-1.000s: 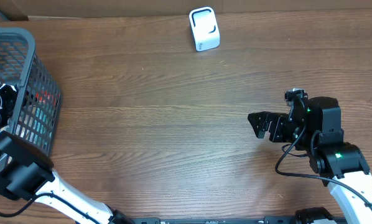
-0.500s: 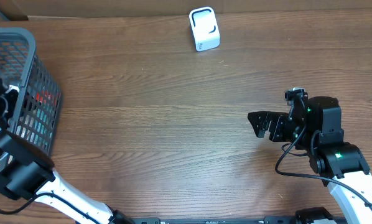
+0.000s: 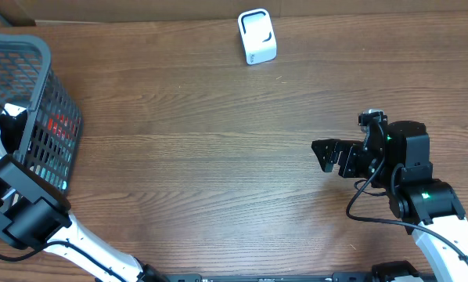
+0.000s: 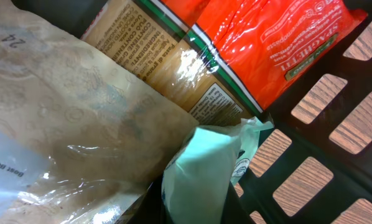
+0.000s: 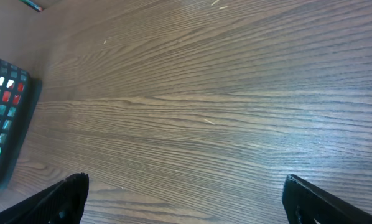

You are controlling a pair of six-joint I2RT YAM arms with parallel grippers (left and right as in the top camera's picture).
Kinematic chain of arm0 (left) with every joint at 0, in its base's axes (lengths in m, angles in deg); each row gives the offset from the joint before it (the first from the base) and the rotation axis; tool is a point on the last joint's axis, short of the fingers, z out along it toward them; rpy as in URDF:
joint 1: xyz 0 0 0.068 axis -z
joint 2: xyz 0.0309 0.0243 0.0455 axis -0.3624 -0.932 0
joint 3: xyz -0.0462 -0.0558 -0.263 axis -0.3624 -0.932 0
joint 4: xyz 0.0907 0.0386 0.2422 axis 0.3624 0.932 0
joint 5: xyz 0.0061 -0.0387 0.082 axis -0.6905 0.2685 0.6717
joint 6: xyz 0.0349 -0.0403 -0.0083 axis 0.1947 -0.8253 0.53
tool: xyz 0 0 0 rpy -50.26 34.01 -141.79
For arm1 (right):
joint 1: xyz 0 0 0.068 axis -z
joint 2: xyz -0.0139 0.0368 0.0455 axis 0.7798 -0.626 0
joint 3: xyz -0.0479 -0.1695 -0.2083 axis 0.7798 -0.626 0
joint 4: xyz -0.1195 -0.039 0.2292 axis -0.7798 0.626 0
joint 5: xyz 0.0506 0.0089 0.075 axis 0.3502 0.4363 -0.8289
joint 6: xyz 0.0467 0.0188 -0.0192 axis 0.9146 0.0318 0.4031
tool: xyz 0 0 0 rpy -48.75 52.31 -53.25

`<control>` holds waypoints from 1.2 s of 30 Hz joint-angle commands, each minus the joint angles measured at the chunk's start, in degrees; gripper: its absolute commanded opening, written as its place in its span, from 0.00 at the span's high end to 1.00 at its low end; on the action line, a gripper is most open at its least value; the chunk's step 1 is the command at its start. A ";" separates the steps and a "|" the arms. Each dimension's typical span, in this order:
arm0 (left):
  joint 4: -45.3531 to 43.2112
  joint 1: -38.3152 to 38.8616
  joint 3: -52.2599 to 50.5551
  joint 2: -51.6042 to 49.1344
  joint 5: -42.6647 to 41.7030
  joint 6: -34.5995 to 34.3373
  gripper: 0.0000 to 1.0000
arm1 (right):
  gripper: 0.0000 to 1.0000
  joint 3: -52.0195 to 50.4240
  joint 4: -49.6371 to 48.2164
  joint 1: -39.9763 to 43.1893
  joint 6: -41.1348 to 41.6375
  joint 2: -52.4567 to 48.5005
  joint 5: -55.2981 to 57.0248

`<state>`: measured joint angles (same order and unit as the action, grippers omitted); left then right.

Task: Scan the item barcode
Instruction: 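Reach into the basket and grasp the mint-green wipes pack with left gripper, then carry the green pack out and drop it on the table center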

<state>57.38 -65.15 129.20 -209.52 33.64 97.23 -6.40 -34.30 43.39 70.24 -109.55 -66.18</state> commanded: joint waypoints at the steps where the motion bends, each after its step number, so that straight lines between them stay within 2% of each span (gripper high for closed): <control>1: 0.28 0.63 0.22 -0.85 -0.74 -2.80 0.96 | 0.00 1.44 -0.37 0.42 -0.24 0.04 -0.37; 7: 7.02 0.63 11.39 -0.85 -0.74 -4.37 0.96 | 0.00 1.44 -0.35 0.42 -0.24 0.04 -0.37; 19: 22.16 0.63 50.99 0.04 -1.14 -10.38 0.96 | 0.00 1.44 -0.35 0.42 -0.24 0.04 -0.39; 21: 24.06 0.66 56.37 0.90 -3.56 -11.32 0.96 | 0.00 1.44 -0.35 0.42 -0.24 0.04 -0.37; 24: 27.23 1.03 63.71 3.06 -12.31 -11.30 0.96 | 0.00 1.44 -0.35 0.42 -0.26 0.04 -0.37; 28: 27.21 3.54 65.59 8.11 -25.83 -11.26 0.96 | 0.00 1.44 -0.35 0.42 -0.24 0.04 -0.37; 31: 27.21 8.04 65.53 10.49 -29.22 -11.23 0.96 | 0.00 1.44 -0.35 0.42 -0.24 0.04 -0.37; 36: 27.23 21.68 62.16 10.82 -29.18 -10.82 0.96 | 0.00 1.44 -0.33 0.42 -0.24 0.04 -0.37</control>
<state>84.46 -50.24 193.67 -198.40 8.40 86.67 -6.40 -34.30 43.39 70.21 -109.60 -66.20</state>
